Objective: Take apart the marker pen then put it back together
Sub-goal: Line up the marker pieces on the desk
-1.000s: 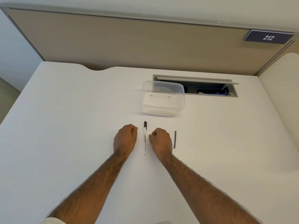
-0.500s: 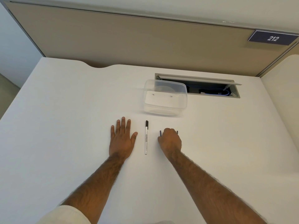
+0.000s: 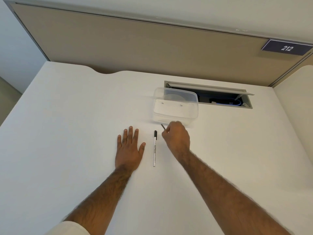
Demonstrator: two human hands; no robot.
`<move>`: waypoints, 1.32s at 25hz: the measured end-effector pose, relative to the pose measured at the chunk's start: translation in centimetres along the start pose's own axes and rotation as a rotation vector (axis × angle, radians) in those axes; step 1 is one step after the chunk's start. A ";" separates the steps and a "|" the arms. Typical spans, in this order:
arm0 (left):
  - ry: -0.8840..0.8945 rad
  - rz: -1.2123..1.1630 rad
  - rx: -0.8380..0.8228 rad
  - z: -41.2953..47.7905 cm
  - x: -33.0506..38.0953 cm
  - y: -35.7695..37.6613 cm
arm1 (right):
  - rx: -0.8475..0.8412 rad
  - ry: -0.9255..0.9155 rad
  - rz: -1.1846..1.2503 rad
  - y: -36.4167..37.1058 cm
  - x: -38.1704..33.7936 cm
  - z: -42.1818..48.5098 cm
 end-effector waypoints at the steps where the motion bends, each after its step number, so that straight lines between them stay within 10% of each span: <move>1: 0.002 -0.004 0.000 0.0 0.0 0.0 | 0.046 -0.074 -0.039 -1.3 -0.9 1.2; 14: -0.006 0.006 -0.004 0.1 -0.1 -0.1 | -0.032 -0.356 -0.479 -2.6 -0.8 12.7; 23: -0.001 0.009 -0.006 0.1 -0.1 0.0 | 0.078 -0.341 -0.148 -4.3 -2.4 7.8; 33: 0.004 0.019 -0.025 0.0 -0.1 0.0 | -0.254 -0.026 -0.066 6.8 0.2 -4.5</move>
Point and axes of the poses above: each hand's wrist, its own z-axis towards the middle knuckle, its own y-axis out of the palm, x = y × z, the point moved 6 cm from there along z, towards the middle knuckle, and after that the axes turned 2 degrees about -y, right-handed, at the moved point
